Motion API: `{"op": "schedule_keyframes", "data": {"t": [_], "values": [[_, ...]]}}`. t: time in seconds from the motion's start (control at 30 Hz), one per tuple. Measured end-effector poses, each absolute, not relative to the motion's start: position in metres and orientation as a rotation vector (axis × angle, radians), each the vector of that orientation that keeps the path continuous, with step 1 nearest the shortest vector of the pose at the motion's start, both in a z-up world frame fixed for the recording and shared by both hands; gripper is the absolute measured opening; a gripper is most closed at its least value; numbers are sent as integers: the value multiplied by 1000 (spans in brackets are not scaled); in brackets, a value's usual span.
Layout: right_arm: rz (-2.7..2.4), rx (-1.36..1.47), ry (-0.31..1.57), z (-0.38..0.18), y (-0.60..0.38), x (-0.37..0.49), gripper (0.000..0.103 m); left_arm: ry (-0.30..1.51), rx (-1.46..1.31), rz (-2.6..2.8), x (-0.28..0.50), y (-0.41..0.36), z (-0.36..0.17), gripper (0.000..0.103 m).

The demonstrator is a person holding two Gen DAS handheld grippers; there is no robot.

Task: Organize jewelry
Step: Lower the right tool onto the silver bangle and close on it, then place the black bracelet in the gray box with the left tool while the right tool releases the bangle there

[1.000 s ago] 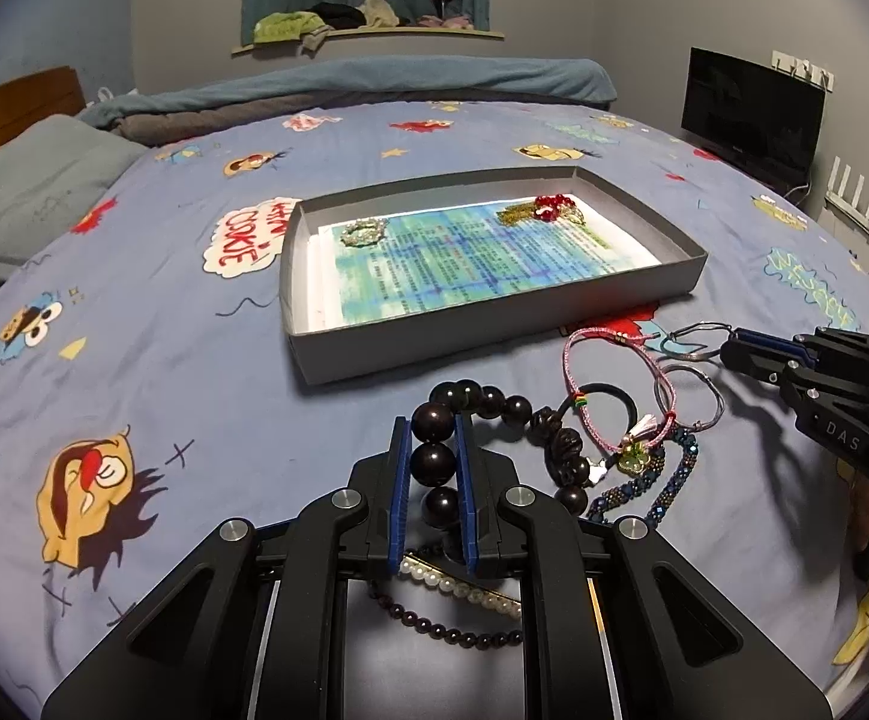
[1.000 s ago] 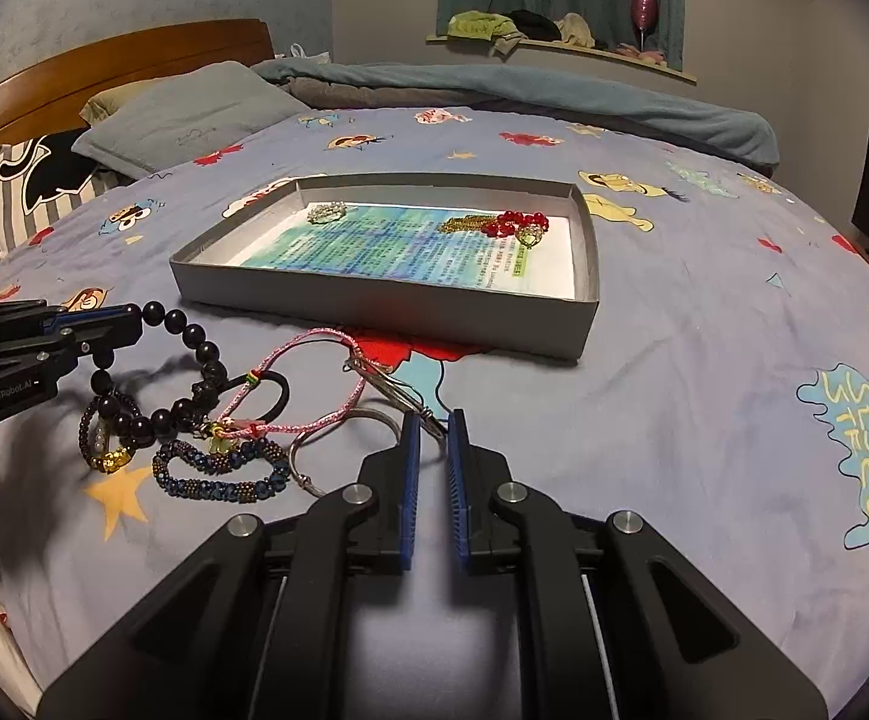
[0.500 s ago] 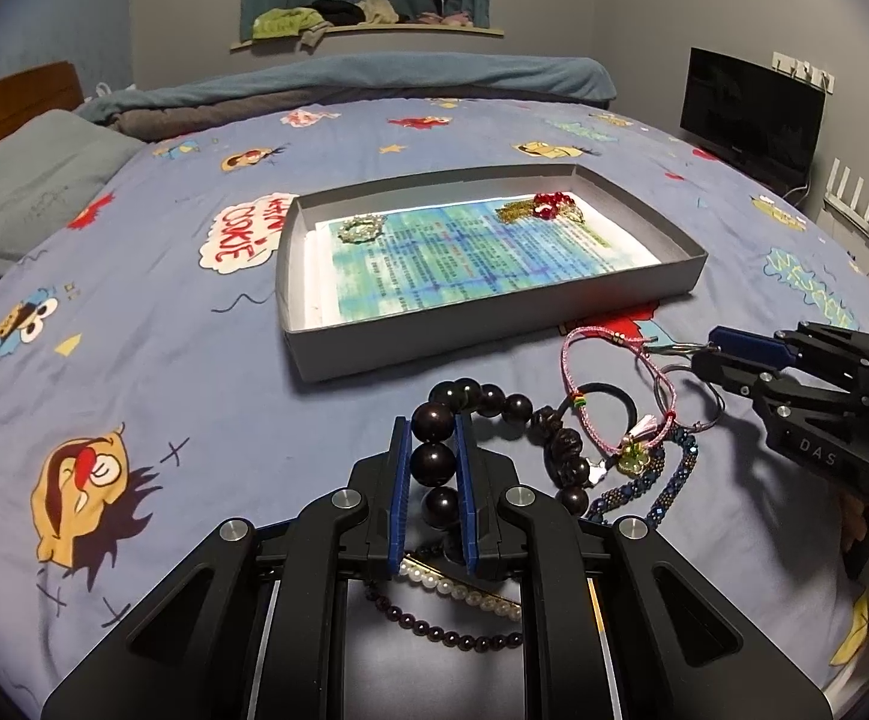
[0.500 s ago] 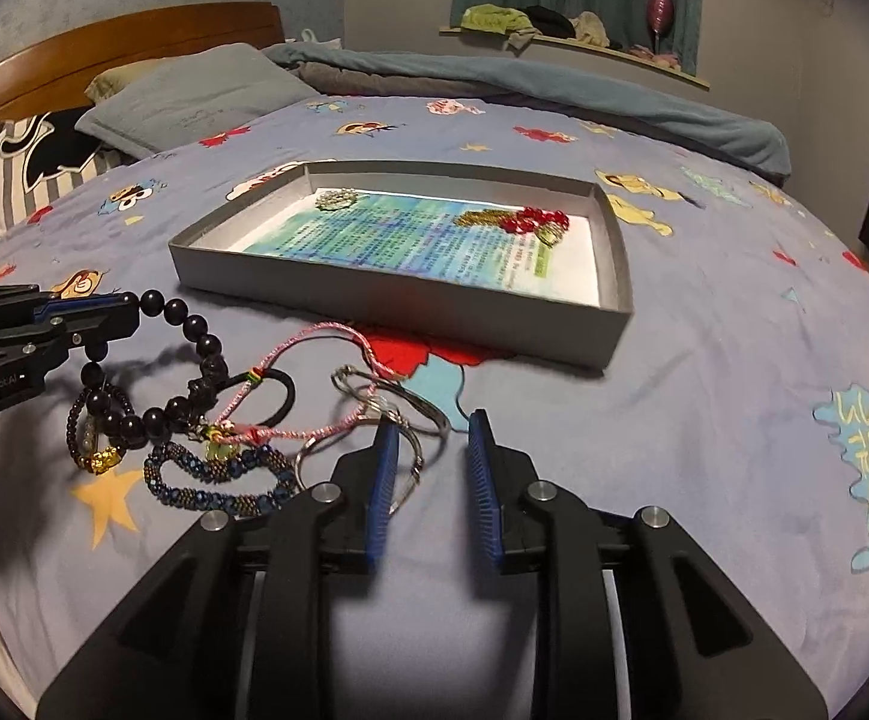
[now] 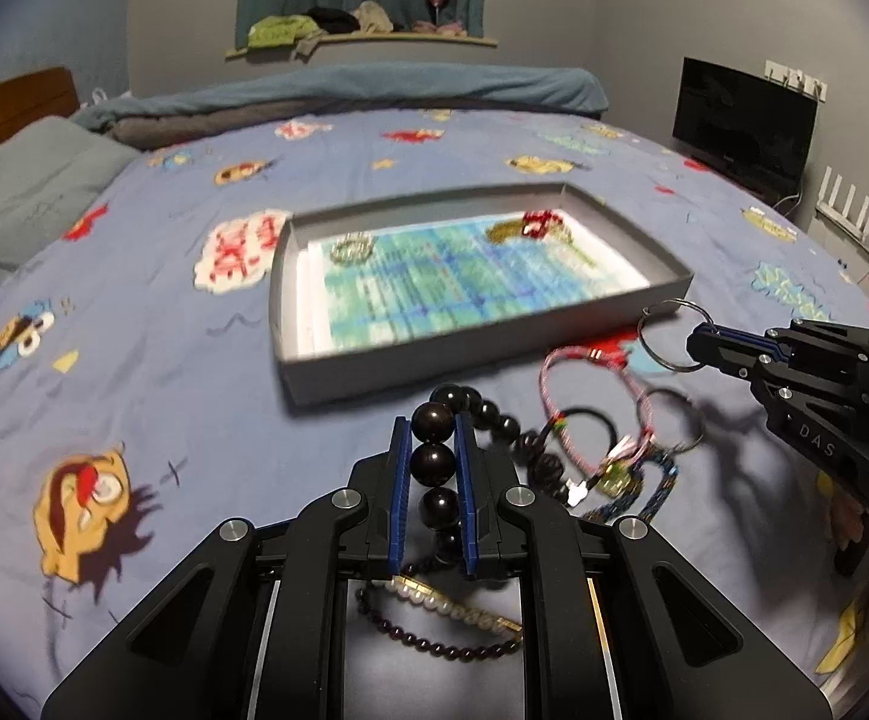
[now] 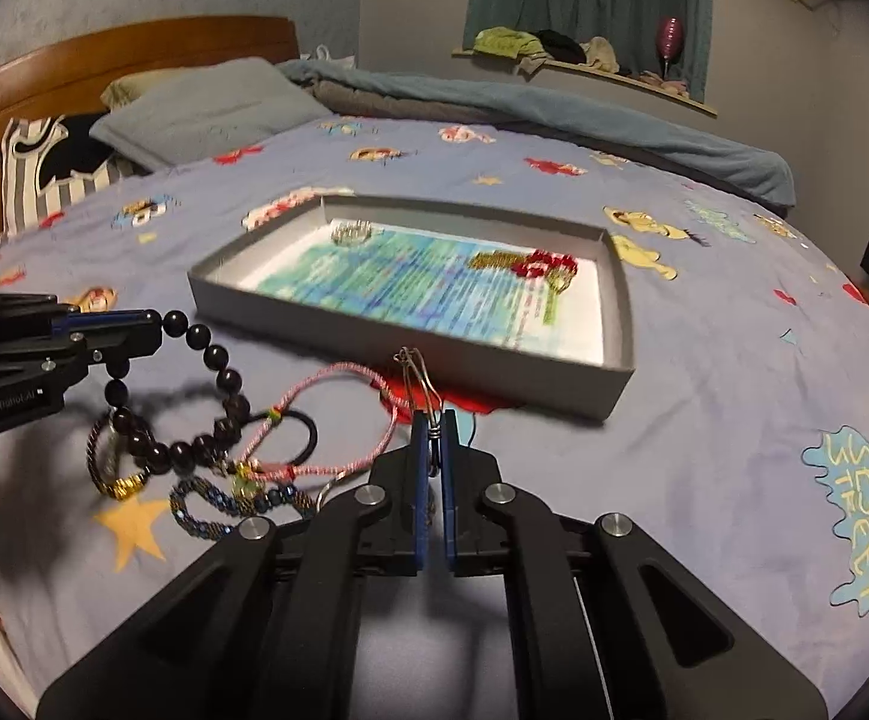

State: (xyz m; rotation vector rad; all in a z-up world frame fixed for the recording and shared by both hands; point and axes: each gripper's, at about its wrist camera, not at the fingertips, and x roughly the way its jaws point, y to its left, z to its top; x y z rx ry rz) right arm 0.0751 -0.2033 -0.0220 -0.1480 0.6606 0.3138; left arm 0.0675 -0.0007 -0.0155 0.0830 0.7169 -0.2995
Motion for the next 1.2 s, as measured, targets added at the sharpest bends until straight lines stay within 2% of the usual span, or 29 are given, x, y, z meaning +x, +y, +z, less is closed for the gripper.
{"op": "schedule_keyframes", "data": {"t": [0.33,0.57,0.7,0.9,1.2], "values": [[274,-115,606,21,-219,108,4,599,74,-327,86,4,41,15],[252,-93,610,25,-217,147,4,578,-8,-354,139,13,66,15],[230,-83,617,19,-215,175,4,595,-40,-381,168,8,56,15],[216,-118,682,-10,-206,205,4,674,-51,-368,207,-2,14,15],[193,-152,772,-38,-202,229,4,796,-37,-237,234,26,-33,15]]}}
